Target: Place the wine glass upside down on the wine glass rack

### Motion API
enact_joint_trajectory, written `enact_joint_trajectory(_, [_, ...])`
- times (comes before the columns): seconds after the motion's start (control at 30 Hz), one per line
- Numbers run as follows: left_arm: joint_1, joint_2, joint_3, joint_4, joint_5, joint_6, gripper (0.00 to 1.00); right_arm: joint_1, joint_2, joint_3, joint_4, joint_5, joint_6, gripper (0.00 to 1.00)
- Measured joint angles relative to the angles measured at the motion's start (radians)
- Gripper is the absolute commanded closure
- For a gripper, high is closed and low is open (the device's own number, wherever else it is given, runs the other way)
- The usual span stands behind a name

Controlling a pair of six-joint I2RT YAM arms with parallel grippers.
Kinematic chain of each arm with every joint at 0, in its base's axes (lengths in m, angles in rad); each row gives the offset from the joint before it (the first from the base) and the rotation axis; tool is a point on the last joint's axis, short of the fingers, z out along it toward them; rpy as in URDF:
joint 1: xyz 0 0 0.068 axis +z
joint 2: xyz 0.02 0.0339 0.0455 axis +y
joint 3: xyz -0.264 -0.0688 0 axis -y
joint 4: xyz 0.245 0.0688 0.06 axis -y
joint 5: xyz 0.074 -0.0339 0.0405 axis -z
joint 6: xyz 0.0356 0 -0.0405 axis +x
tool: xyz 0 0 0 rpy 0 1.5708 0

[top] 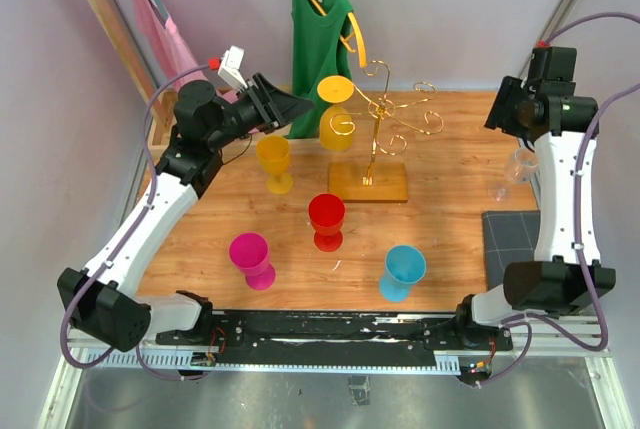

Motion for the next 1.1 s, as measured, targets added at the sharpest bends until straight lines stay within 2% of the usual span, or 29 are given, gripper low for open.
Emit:
enact_joint_trajectory(0.37, [0.000,-0.023,-0.062,0.021,0.007,0.000,0.48,-0.055,0.146,-0.016,-0.012,0.063,-0.016,0.41])
enact_joint_trajectory(0.7, [0.000,-0.025,-0.067,0.048,0.015,0.000,0.48,-0.132,0.186,-0.045,-0.011,0.091,-0.015,0.41])
enact_joint_trajectory(1.1, [0.000,-0.025,-0.067,0.052,0.017,0.000,0.48,-0.143,0.262,-0.080,-0.010,0.090,-0.015,0.42])
